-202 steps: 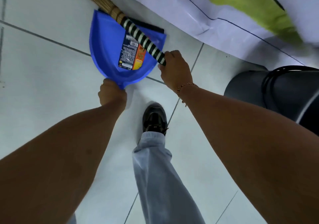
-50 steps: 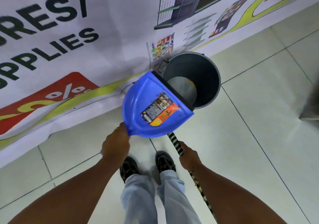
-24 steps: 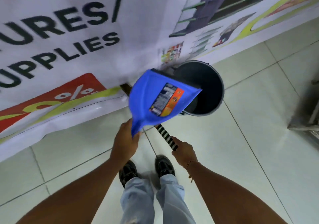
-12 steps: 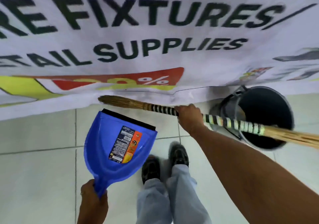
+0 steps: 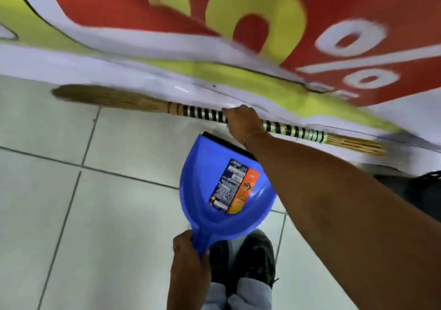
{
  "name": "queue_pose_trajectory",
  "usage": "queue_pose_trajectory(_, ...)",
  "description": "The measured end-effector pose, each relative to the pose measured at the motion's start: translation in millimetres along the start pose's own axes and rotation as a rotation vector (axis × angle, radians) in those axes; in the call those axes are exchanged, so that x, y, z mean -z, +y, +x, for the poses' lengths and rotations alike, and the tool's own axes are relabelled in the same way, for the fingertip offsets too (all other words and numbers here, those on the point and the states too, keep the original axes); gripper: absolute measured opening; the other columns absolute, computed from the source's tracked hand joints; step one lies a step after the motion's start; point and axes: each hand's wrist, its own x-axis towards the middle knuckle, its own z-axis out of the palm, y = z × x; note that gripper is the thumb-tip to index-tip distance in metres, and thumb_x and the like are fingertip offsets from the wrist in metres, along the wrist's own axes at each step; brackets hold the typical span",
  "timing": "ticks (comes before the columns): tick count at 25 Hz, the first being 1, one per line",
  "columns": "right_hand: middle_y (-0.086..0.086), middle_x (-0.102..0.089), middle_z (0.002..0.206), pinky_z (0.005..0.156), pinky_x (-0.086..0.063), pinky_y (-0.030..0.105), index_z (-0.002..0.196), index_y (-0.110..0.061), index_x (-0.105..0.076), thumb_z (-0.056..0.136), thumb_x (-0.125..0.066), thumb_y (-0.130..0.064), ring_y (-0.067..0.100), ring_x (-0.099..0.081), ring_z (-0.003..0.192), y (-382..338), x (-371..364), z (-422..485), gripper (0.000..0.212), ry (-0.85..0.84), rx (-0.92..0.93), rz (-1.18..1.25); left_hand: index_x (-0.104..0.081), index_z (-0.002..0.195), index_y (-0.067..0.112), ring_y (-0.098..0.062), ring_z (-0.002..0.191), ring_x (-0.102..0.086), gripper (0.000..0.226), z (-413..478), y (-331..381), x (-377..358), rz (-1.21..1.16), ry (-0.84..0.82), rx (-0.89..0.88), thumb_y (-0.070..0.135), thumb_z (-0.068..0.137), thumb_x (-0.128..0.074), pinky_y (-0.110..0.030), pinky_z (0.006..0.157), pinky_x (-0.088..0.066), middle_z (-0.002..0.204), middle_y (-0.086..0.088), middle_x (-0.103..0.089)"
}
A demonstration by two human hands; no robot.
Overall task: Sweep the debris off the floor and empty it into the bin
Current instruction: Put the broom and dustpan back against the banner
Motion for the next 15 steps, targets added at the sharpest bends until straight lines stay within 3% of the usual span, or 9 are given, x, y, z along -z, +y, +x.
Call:
queue_pose_trajectory(4,0.02,-0.05,0.14,0.106,-0.041,0.04,0.14,-0.014,-0.043,0.093,-0.038,-0.002,0.036,-0.046,0.129,25.0,-31.8,32.7,0.05,0.07,-0.049,0.061,-0.047,0.117,0.008,-0.025,0.1,-0.055,0.032,28.7,-4.0,-29.2,0.04,0.002,-0.033,0.001,0.087,-0.058,-0.026,0.076,-0.042,0.104,0.002,-0.041)
queue_pose_trajectory(8,0.012,-0.03,0.155,0.115,-0.028,0.043,0.149,-0.013,-0.023,0.087,-0.04,0.007,0.033,-0.026,0.142,38.2,-40.6,9.0,0.067,0.093,-0.046,0.062,-0.047,0.119,0.006,-0.032,0.105,-0.056,0.034,31.8,8.2,-43.5,0.113,0.007,-0.048,0.001,0.087,-0.056,-0.038,0.083,-0.048,0.117,-0.01,-0.048)
queue_pose_trajectory(12,0.019,-0.051,0.14,0.109,-0.038,0.047,0.139,-0.006,-0.043,0.077,-0.047,0.007,0.038,-0.044,0.13,72.9,-51.7,-62.9,0.063,0.241,-0.17,0.197,-0.045,0.119,0.0,-0.036,0.111,-0.052,0.037,12.8,42.8,-64.5,0.196,-0.021,-0.054,0.007,0.086,-0.06,-0.041,0.091,-0.045,0.122,-0.017,-0.047)
queue_pose_trajectory(15,0.022,-0.069,0.114,0.09,-0.052,0.051,0.122,0.0,-0.06,0.072,-0.049,0.0,0.043,-0.061,0.107,104.1,-54.3,-117.5,0.051,0.397,-0.226,0.163,-0.04,0.124,-0.005,-0.034,0.119,-0.047,0.046,3.6,78.6,-91.1,0.218,-0.121,-0.043,0.01,0.086,-0.063,-0.036,0.097,-0.039,0.131,-0.02,-0.043)
